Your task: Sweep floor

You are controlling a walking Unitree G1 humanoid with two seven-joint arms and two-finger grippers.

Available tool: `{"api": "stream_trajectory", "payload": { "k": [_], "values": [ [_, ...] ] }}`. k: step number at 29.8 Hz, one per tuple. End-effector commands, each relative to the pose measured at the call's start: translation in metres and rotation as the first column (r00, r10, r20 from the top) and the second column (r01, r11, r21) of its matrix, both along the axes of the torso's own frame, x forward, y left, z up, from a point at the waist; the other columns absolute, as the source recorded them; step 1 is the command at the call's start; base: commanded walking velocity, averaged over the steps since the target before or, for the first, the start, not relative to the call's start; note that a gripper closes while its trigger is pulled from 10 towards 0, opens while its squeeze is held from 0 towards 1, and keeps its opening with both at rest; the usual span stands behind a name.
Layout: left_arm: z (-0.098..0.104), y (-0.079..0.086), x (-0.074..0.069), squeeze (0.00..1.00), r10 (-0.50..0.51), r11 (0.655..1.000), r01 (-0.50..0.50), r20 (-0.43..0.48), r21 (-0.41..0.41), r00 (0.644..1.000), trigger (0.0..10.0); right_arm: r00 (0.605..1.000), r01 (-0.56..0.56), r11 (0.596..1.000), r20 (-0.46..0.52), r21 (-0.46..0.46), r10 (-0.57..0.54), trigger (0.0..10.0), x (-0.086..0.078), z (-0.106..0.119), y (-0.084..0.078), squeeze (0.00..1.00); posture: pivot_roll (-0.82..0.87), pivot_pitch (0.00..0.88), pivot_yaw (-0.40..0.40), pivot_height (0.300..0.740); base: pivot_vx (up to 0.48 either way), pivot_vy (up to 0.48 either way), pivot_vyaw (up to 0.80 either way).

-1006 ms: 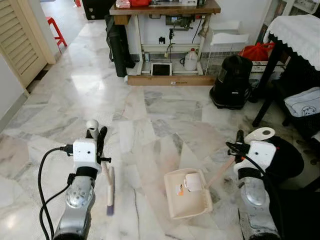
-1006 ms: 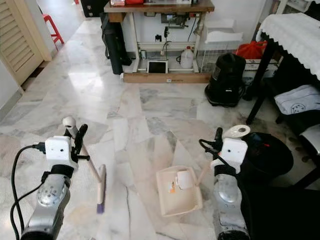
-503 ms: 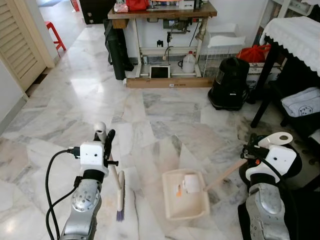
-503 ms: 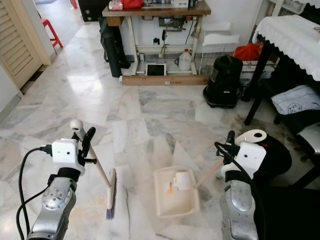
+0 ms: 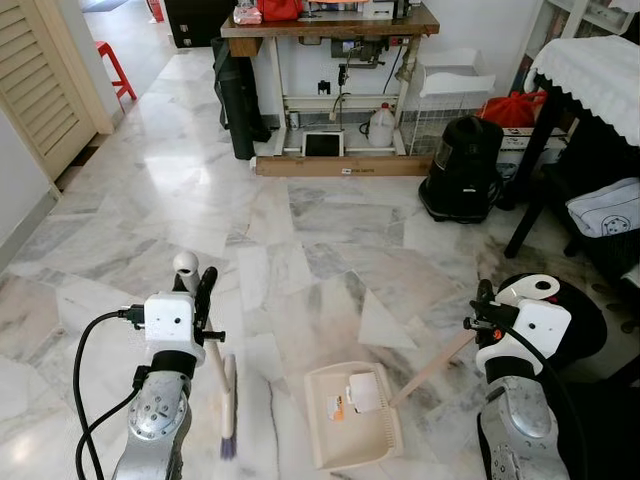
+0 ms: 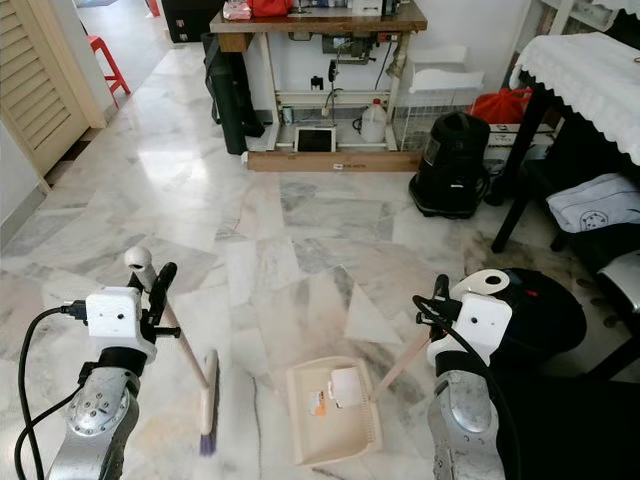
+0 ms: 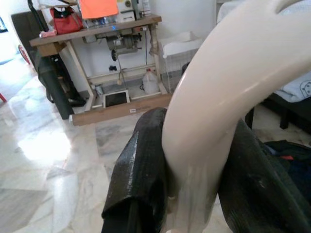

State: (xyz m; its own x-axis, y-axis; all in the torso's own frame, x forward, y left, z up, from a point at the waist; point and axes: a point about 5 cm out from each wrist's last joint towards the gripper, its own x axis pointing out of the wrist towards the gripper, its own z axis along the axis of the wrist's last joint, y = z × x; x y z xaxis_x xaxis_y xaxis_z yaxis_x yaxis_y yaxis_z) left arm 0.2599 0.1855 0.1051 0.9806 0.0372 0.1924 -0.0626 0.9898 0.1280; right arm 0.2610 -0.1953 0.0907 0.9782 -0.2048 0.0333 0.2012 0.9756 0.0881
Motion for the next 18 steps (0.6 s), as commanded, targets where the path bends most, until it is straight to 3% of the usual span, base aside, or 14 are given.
{"api": "stream_trajectory", "payload": {
  "k": [1,18],
  "values": [
    [0.010,0.007,0.001,0.00,0.013,1.000,-0.014,0.037,0.023,0.999,10.0,0.997,-0.030,0.999,0.066,0.009,0.030,10.0,0.003,0.015,0.007,0.00,-0.01,0.000,0.025,0.740,0.000,0.000,0.50],
    [0.009,0.008,-0.011,0.00,0.018,0.999,-0.019,0.013,0.029,1.000,10.0,0.997,-0.058,0.998,0.060,0.009,0.058,10.0,-0.002,0.020,0.011,0.00,0.00,0.000,0.017,0.740,0.000,0.000,0.78]
  ]
}}
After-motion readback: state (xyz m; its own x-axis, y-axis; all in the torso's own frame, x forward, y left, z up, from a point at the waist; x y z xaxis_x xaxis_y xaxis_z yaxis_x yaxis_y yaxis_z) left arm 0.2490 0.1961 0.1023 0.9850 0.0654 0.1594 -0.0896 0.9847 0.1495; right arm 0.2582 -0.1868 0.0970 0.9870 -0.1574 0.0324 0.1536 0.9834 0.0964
